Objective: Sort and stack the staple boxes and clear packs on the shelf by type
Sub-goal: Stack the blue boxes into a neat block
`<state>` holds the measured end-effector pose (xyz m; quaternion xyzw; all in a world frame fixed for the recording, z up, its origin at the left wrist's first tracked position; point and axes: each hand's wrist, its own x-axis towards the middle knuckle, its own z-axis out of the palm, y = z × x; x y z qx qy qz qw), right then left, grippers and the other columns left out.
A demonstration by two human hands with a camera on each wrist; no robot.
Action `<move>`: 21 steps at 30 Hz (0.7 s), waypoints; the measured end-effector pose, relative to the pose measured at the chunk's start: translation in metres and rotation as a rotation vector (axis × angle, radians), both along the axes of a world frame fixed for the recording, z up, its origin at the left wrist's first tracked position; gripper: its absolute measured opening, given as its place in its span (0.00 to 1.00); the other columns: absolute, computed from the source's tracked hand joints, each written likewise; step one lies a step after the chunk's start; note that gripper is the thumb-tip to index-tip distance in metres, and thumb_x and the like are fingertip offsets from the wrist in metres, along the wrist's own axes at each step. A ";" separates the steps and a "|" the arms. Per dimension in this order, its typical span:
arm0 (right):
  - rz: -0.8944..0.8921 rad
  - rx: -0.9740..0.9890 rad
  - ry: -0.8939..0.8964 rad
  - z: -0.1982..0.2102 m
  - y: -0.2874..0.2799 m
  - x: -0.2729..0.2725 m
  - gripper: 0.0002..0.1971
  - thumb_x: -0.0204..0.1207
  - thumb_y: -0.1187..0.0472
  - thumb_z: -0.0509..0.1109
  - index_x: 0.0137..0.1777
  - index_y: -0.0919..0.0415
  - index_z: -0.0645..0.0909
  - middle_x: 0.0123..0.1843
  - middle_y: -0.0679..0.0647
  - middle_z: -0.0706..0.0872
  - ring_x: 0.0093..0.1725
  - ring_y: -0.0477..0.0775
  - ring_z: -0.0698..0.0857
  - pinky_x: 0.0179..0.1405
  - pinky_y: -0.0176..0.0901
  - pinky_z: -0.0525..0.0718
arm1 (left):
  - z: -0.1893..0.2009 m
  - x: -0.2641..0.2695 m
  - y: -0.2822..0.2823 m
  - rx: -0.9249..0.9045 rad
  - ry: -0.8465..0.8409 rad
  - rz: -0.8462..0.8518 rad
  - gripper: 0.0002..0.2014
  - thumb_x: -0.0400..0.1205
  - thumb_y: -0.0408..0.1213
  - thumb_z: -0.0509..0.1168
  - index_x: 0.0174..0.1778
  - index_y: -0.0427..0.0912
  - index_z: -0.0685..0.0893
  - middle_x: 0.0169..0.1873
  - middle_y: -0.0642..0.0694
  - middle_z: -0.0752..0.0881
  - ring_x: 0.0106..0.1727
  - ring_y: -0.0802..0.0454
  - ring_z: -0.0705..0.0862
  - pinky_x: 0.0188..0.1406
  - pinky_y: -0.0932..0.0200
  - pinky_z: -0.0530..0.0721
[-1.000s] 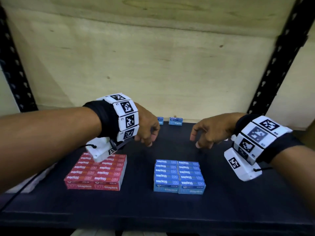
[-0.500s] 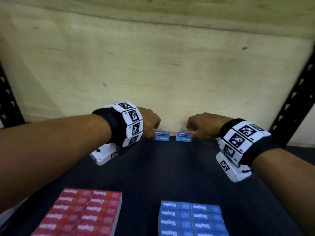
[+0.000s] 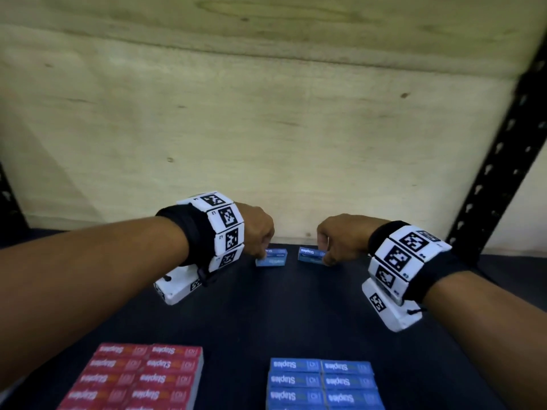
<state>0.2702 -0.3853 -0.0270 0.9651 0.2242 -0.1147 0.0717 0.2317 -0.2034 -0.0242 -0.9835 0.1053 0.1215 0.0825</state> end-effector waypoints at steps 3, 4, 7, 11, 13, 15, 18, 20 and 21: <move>0.005 0.026 0.028 0.002 -0.009 -0.020 0.13 0.76 0.52 0.76 0.57 0.55 0.84 0.56 0.50 0.87 0.50 0.51 0.82 0.44 0.41 0.77 | 0.002 -0.018 -0.007 -0.048 0.083 0.011 0.10 0.81 0.49 0.68 0.52 0.48 0.86 0.33 0.58 0.81 0.42 0.55 0.80 0.38 0.63 0.77; 0.011 0.030 0.035 0.002 -0.012 -0.027 0.13 0.75 0.51 0.76 0.57 0.54 0.84 0.55 0.50 0.87 0.50 0.51 0.82 0.43 0.41 0.77 | 0.001 -0.025 -0.009 -0.058 0.110 0.013 0.10 0.81 0.50 0.68 0.51 0.49 0.86 0.33 0.57 0.83 0.42 0.55 0.82 0.41 0.61 0.78; 0.028 0.064 0.087 0.001 -0.024 -0.048 0.13 0.74 0.51 0.77 0.55 0.53 0.84 0.53 0.49 0.87 0.51 0.51 0.84 0.47 0.42 0.81 | -0.002 -0.048 -0.015 -0.064 0.182 0.001 0.12 0.82 0.52 0.66 0.52 0.49 0.85 0.39 0.52 0.89 0.45 0.54 0.85 0.46 0.59 0.80; 0.023 0.120 0.179 0.001 -0.040 -0.074 0.09 0.74 0.53 0.77 0.51 0.52 0.84 0.48 0.46 0.88 0.46 0.47 0.85 0.45 0.39 0.81 | -0.002 -0.076 -0.022 -0.060 0.199 -0.024 0.12 0.82 0.52 0.65 0.52 0.48 0.85 0.47 0.49 0.90 0.49 0.51 0.86 0.51 0.56 0.83; 0.022 0.138 0.196 0.000 -0.046 -0.084 0.07 0.73 0.54 0.78 0.49 0.50 0.84 0.48 0.46 0.89 0.49 0.50 0.87 0.51 0.44 0.86 | 0.001 -0.088 -0.025 -0.061 0.224 -0.035 0.12 0.82 0.52 0.65 0.53 0.49 0.85 0.48 0.49 0.90 0.45 0.54 0.85 0.49 0.57 0.82; 0.016 0.168 0.230 0.000 -0.051 -0.092 0.08 0.72 0.53 0.79 0.48 0.49 0.84 0.50 0.48 0.91 0.54 0.53 0.88 0.58 0.51 0.88 | 0.004 -0.098 -0.027 -0.059 0.252 -0.040 0.13 0.82 0.52 0.65 0.54 0.48 0.85 0.48 0.48 0.91 0.42 0.56 0.83 0.45 0.60 0.81; 0.023 0.205 0.289 0.002 -0.057 -0.104 0.08 0.72 0.52 0.79 0.49 0.49 0.85 0.51 0.47 0.91 0.55 0.52 0.88 0.60 0.54 0.87 | 0.005 -0.110 -0.027 -0.060 0.285 -0.041 0.13 0.83 0.50 0.65 0.55 0.47 0.85 0.48 0.48 0.91 0.42 0.58 0.83 0.46 0.60 0.81; 0.025 0.219 0.317 0.002 -0.061 -0.110 0.09 0.73 0.53 0.79 0.50 0.50 0.85 0.51 0.48 0.90 0.52 0.51 0.87 0.60 0.54 0.87 | 0.004 -0.117 -0.026 -0.038 0.286 -0.050 0.12 0.83 0.50 0.65 0.55 0.47 0.85 0.49 0.49 0.91 0.43 0.58 0.82 0.48 0.60 0.81; 0.026 0.225 0.325 0.001 -0.062 -0.112 0.09 0.73 0.54 0.79 0.51 0.51 0.85 0.51 0.50 0.91 0.49 0.50 0.86 0.61 0.55 0.87 | 0.004 -0.119 -0.026 -0.026 0.286 -0.056 0.12 0.83 0.50 0.65 0.56 0.47 0.85 0.50 0.49 0.90 0.43 0.58 0.82 0.49 0.59 0.81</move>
